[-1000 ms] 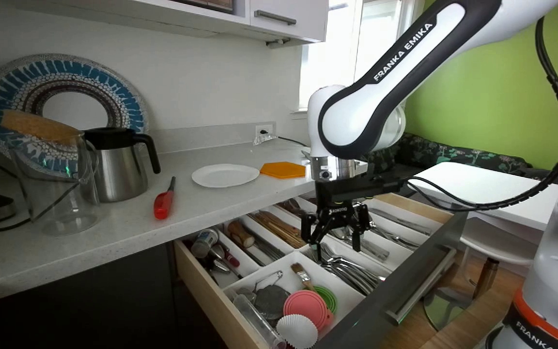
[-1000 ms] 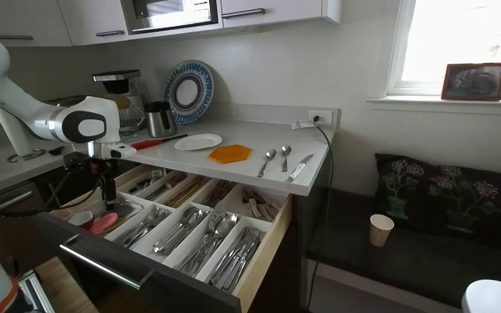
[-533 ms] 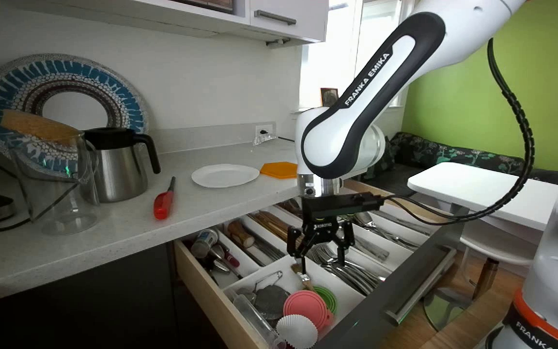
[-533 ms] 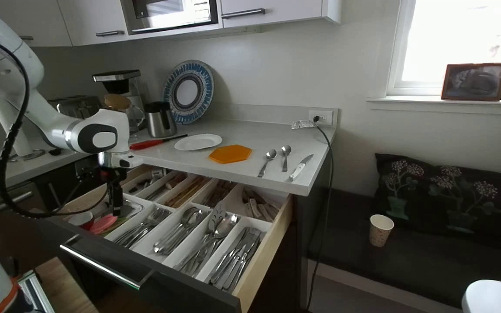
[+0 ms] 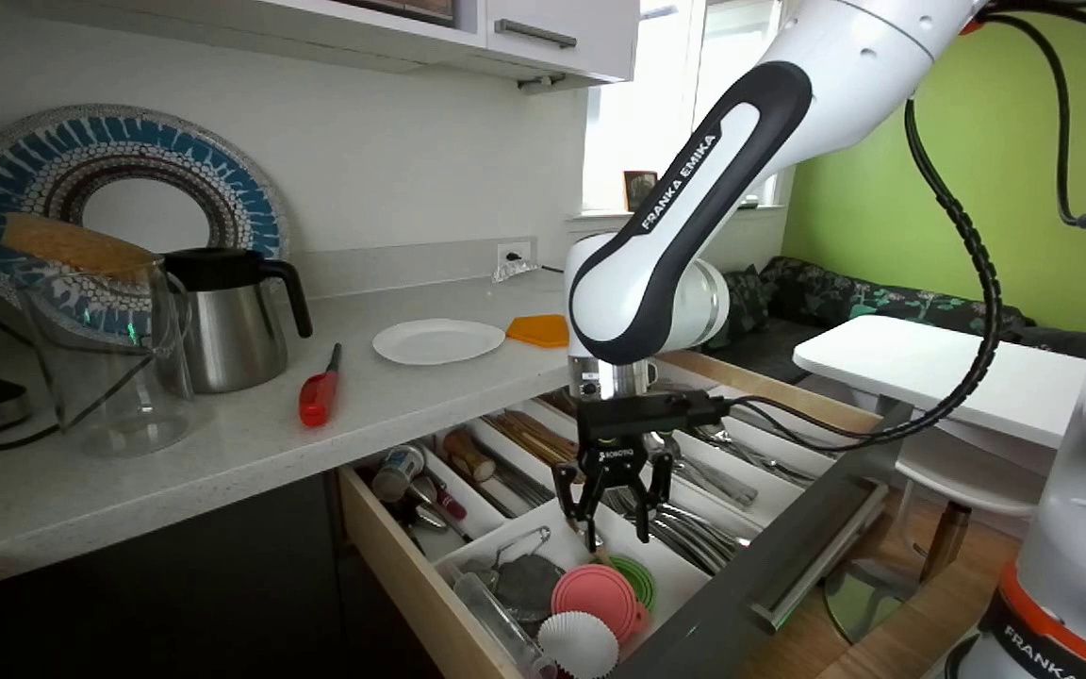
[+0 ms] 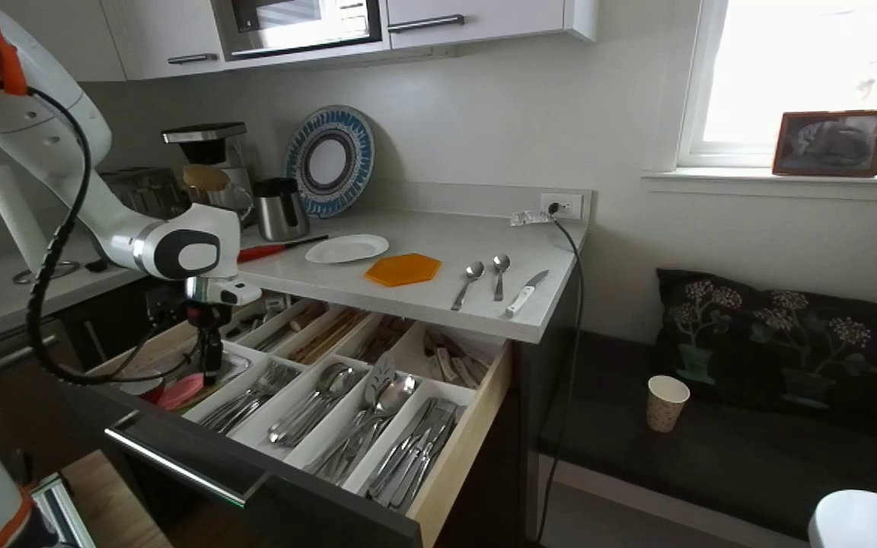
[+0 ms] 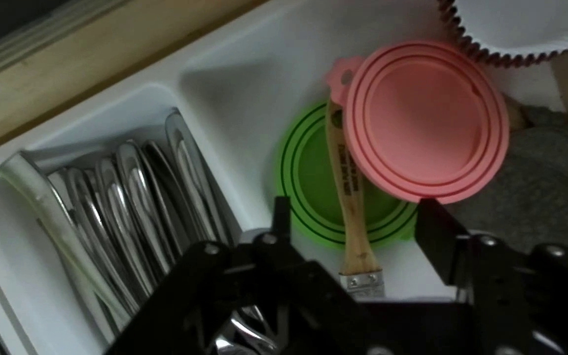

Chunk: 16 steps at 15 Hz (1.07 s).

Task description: Remove the kitchen brush from the drawer and put it on the yellow trivet

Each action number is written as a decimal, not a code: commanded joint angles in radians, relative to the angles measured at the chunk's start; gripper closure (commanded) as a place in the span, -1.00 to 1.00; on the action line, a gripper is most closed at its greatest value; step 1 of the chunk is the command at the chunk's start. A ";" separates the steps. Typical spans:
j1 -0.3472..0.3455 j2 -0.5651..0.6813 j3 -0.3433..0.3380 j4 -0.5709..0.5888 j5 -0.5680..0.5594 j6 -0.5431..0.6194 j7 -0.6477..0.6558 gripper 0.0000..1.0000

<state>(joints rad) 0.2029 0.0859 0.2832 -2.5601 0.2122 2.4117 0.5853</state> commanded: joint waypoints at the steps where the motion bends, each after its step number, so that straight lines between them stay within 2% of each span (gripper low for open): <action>1: 0.021 0.047 -0.029 0.018 0.009 0.024 0.017 -0.35; 4: 0.023 0.069 -0.036 0.025 0.018 0.027 0.007 -0.40; 6: 0.027 0.080 -0.038 0.028 0.019 0.029 0.006 -0.37; 10: 0.036 0.096 -0.041 0.027 0.022 0.039 0.006 -0.24; 11: 0.038 0.099 -0.041 0.027 0.022 0.044 0.005 -0.15; 12: 0.039 0.101 -0.041 0.027 0.021 0.047 0.004 -0.16; 15: 0.044 0.109 -0.042 0.027 0.021 0.060 0.006 0.02; 16: 0.043 0.111 -0.042 0.028 0.024 0.065 0.004 0.00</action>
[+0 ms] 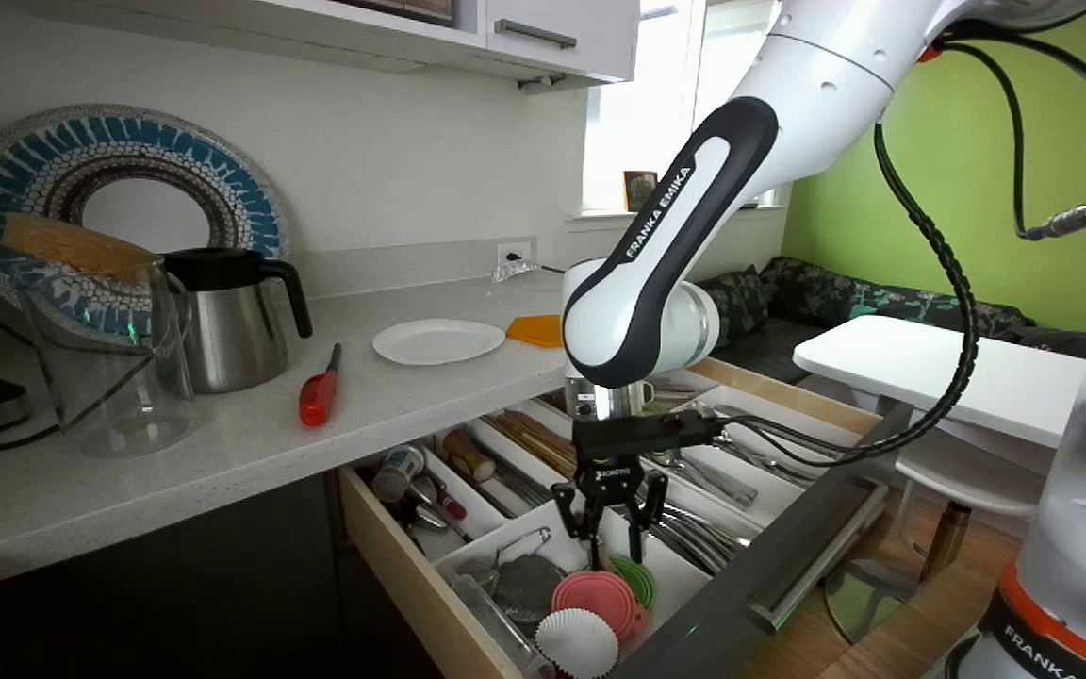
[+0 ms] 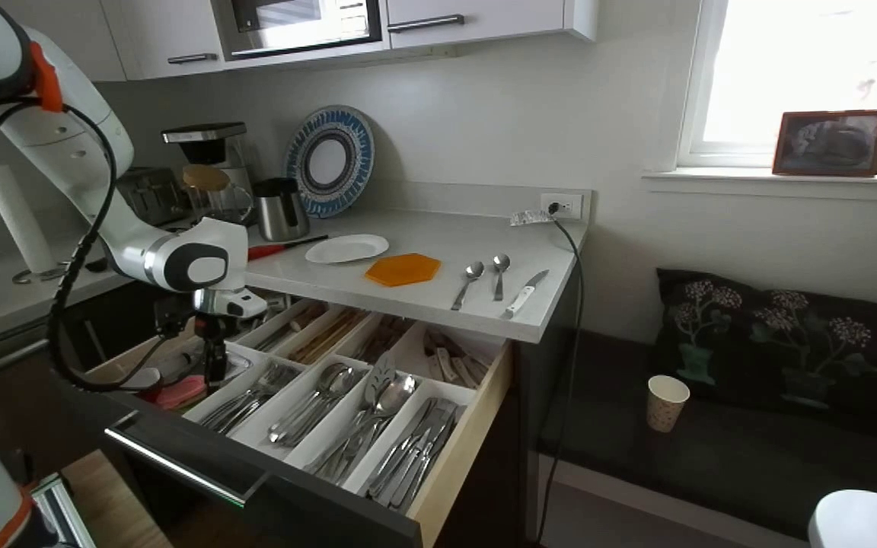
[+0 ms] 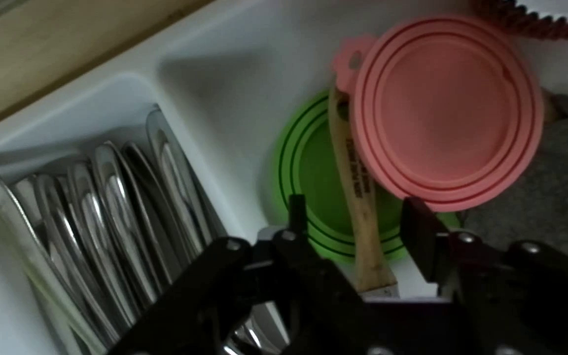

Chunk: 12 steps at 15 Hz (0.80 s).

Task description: Remove the kitchen brush from the drawer and put it on the yellow trivet

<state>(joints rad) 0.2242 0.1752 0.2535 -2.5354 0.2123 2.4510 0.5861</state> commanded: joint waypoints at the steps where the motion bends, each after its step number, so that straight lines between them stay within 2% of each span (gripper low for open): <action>1: 0.021 0.023 -0.012 0.005 0.028 0.026 0.002 -0.03; 8: 0.019 0.033 -0.024 0.024 0.038 0.051 0.012 -0.14; 12: 0.025 0.056 -0.027 0.021 0.034 0.088 0.015 -0.09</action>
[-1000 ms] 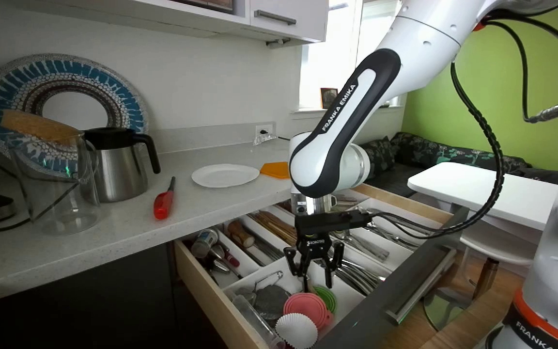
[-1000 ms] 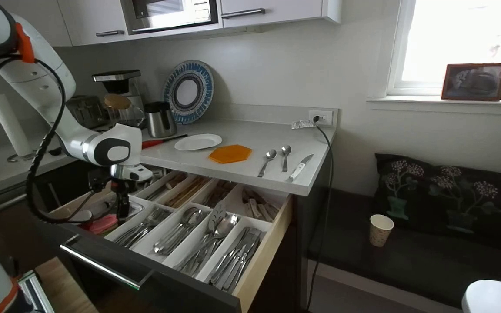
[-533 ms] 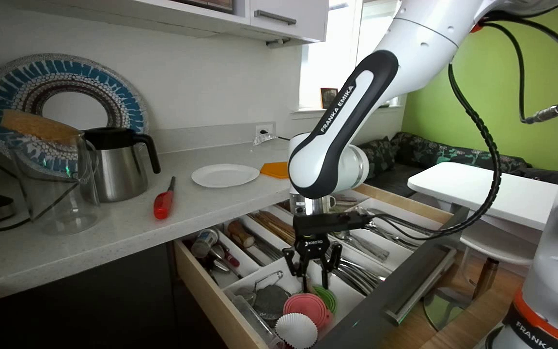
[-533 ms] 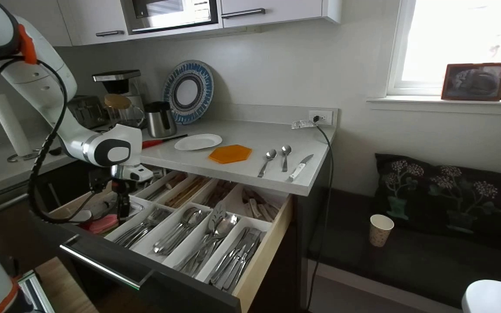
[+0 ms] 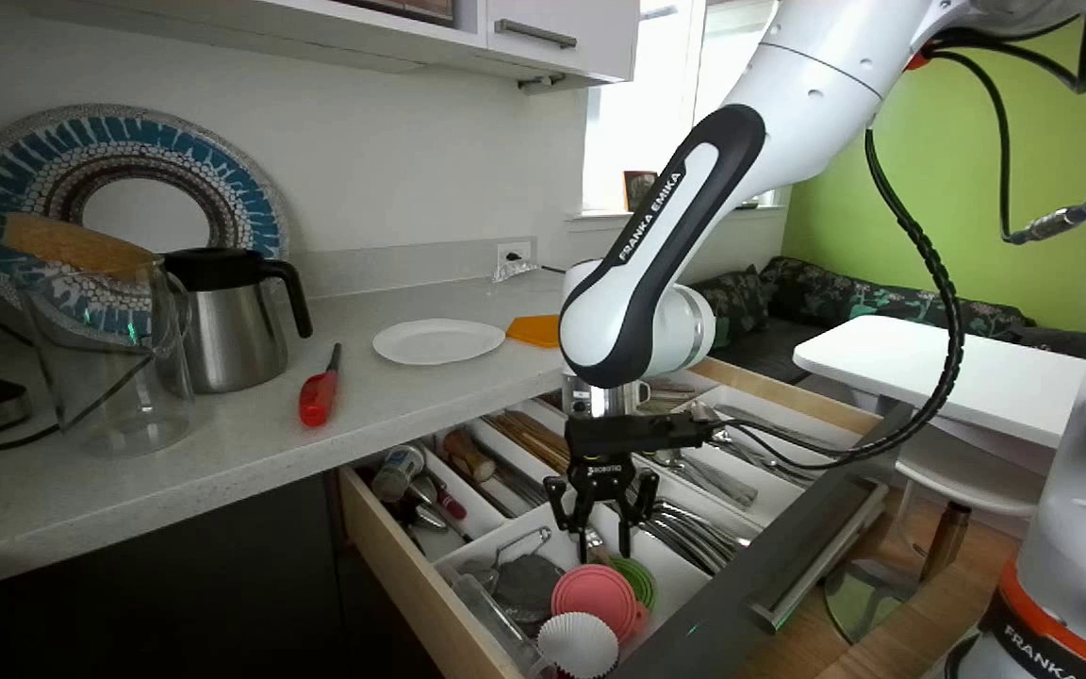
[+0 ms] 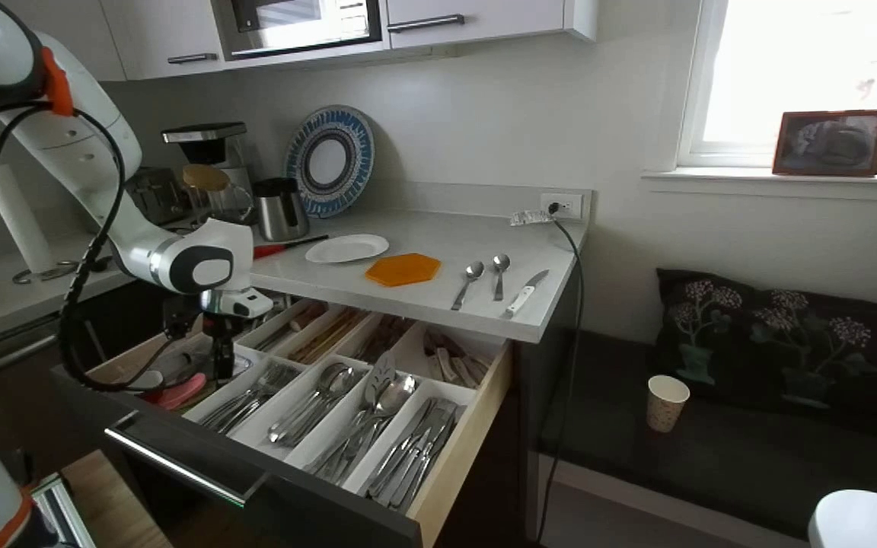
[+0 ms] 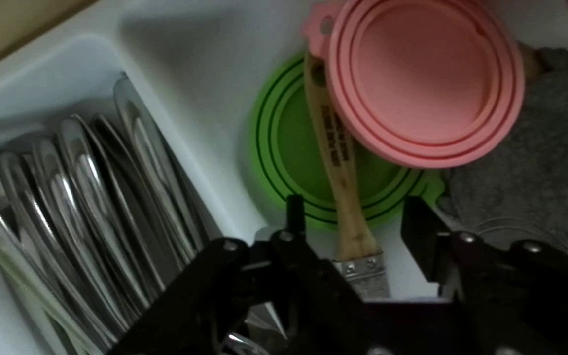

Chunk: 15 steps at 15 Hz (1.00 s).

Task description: Remove the kitchen brush from the drawer and put it on the yellow trivet

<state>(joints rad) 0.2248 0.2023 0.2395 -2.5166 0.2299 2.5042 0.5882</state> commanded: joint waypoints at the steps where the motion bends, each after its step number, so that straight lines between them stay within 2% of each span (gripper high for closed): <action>1: 0.025 0.033 -0.014 0.003 0.015 0.036 0.013 0.01; 3: 0.028 0.036 -0.015 0.003 0.014 0.037 0.012 0.40; 7: 0.021 0.010 -0.012 0.005 0.030 0.022 -0.001 1.00; 9: 0.020 -0.012 -0.012 -0.001 0.030 0.010 -0.005 0.90; 12: 0.015 -0.082 -0.006 -0.031 0.038 0.016 -0.024 0.90; 15: 0.022 -0.161 -0.008 -0.078 0.000 0.040 -0.024 0.90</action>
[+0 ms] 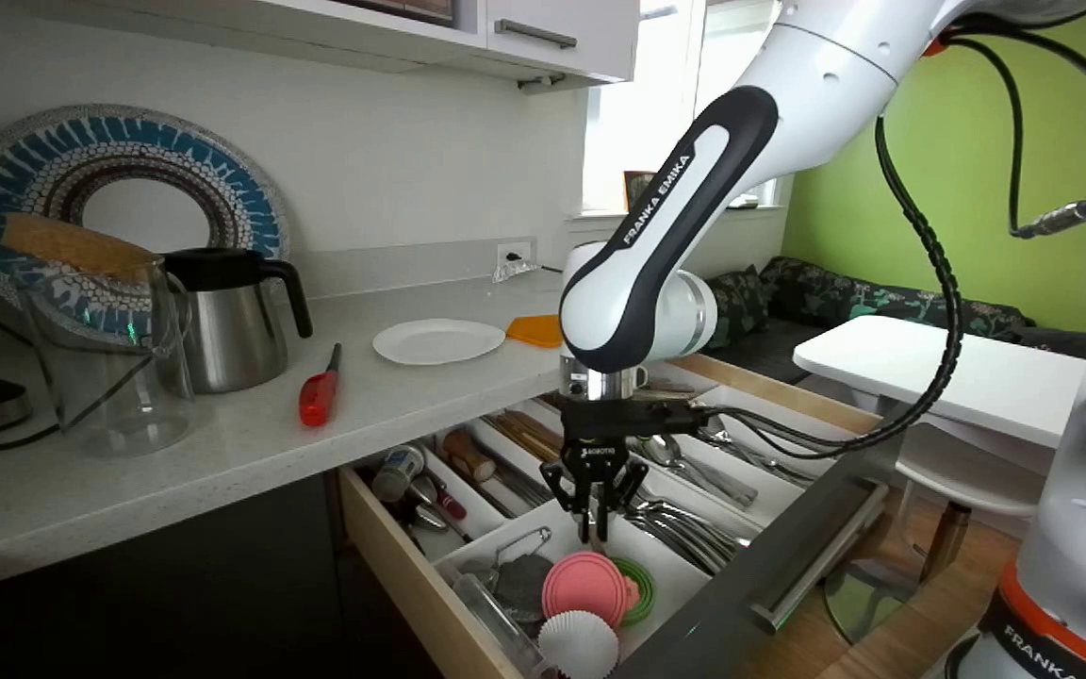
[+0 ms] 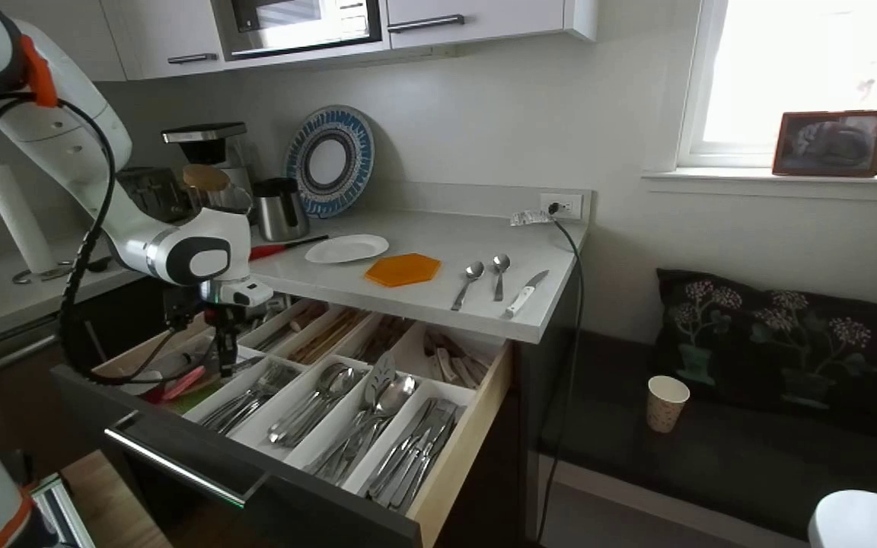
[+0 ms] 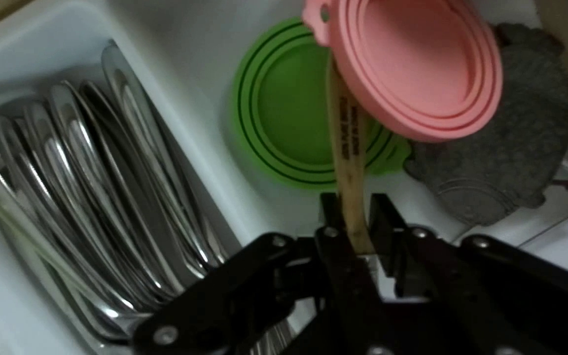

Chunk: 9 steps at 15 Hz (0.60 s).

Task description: Remove the kitchen brush from the drawer and put it on the yellow trivet

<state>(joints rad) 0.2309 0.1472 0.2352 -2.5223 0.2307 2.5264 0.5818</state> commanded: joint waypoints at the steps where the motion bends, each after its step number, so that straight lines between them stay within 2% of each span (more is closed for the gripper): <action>1: 0.018 -0.129 -0.003 -0.087 -0.015 0.014 -0.016 0.90; 6: 0.021 -0.240 0.014 -0.151 -0.039 0.012 -0.042 0.90; 9: 0.004 -0.299 0.021 -0.144 -0.122 0.088 0.003 0.90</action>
<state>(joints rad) 0.2460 -0.0681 0.2467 -2.6371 0.1714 2.5564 0.5549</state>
